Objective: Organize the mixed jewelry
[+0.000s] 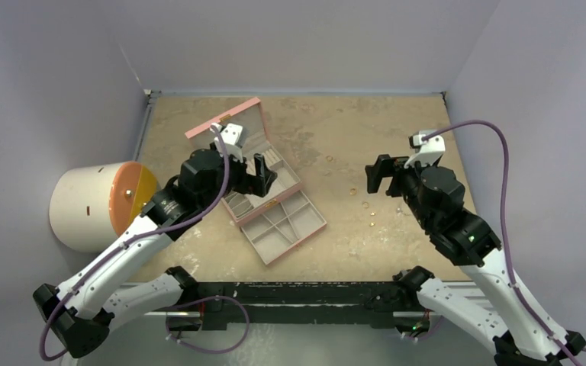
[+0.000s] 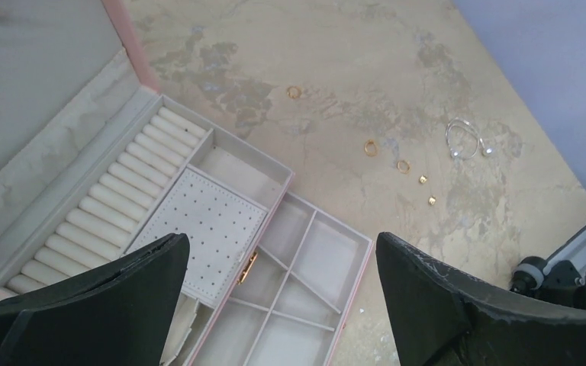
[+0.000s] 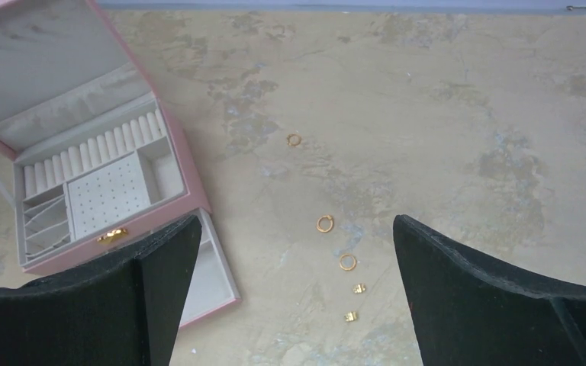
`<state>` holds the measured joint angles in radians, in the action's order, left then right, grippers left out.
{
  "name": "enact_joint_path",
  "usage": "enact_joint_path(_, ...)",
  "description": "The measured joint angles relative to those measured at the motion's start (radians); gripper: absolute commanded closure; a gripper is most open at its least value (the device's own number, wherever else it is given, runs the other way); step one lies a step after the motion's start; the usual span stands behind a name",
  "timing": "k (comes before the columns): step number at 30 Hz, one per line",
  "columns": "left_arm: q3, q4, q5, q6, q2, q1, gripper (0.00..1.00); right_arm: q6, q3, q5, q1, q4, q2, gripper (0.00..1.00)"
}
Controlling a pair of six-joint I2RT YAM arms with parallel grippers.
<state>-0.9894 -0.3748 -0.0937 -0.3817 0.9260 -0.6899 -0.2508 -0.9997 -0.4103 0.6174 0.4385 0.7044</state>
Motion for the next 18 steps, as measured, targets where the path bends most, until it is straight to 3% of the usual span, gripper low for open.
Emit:
enact_joint_path(7,0.04,0.007,0.035,-0.005,0.048,0.0,0.07,-0.003,-0.008,-0.019,0.0,0.069,0.017,0.01)
enact_joint_path(18,0.042,0.014,0.038,-0.02,0.053,0.0,0.08,-0.048,0.017,-0.07,0.0,0.15,0.139,0.1)
